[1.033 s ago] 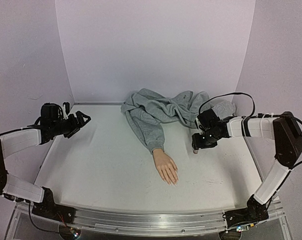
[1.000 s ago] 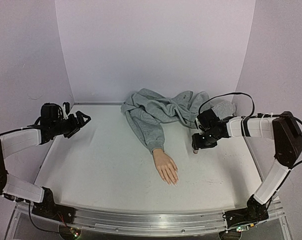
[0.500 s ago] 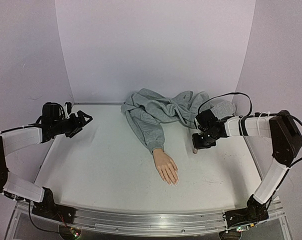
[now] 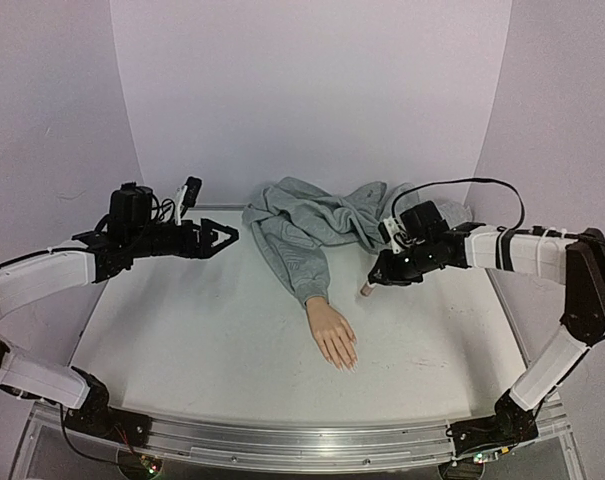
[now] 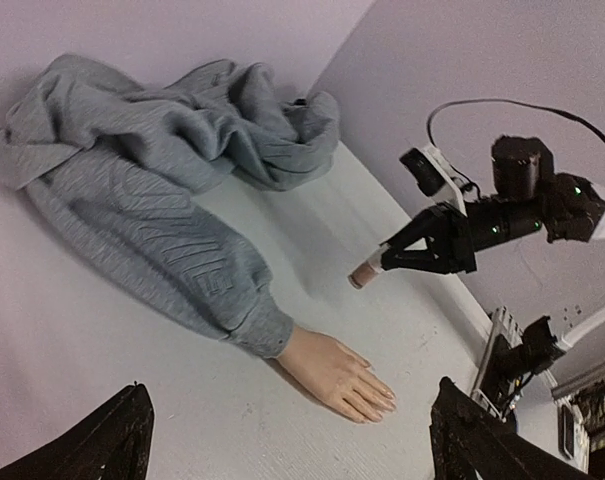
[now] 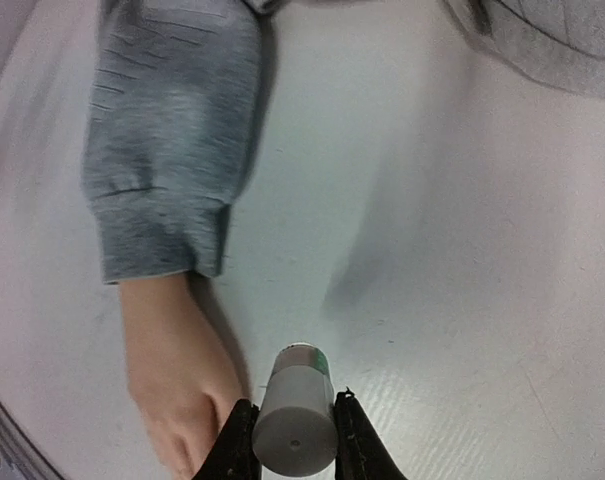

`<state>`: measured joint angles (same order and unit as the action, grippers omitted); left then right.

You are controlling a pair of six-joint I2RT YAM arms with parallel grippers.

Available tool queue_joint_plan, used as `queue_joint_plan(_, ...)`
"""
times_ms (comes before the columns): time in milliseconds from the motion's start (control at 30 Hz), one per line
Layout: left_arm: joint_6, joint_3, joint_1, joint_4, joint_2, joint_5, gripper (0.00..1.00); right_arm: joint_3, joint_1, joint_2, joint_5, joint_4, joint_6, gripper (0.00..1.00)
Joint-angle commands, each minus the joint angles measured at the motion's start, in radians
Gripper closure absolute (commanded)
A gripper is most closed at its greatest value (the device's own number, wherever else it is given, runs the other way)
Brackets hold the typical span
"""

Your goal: Paint the nails

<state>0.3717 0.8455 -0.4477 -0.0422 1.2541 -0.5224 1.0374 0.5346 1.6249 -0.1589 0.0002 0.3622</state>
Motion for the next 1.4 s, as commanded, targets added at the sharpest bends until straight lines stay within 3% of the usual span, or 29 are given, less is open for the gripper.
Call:
queue_joint_plan(0,-0.217,0.11,-0.053,-0.022,-0.025,-0.113,0.03,0.058,0.035,-0.111,-0.203,0.094,0.055,1.0)
queue_joint_plan(167,-0.389,0.205,-0.14,0.074,0.04,-0.145,0.08,0.124,0.125,-0.112,-0.22,0.129,0.07,1.0)
queue_joint_plan(267,-0.521,0.178,-0.198,0.099,0.04,-0.148,0.1,0.171,0.182,-0.087,-0.223,0.136,0.072,1.0)
queue_joint_plan(533,-0.781,0.023,-0.312,0.099,-0.035,0.049,0.13,0.32,0.337,0.033,-0.25,0.183,0.12,1.0)
queue_joint_plan(700,-0.845,0.004,-0.334,0.099,-0.048,0.101,0.19,0.406,0.414,0.099,-0.228,0.206,0.126,1.0)
queue_joint_plan(933,-0.867,-0.003,-0.338,0.099,-0.055,0.138,0.38,0.395,0.436,0.1,-0.216,0.253,0.147,1.0)
queue_joint_plan(1367,-0.881,0.001,-0.339,0.1,-0.054,0.178,0.53,0.389,0.436,0.082,-0.194,0.256,0.156,1.0)
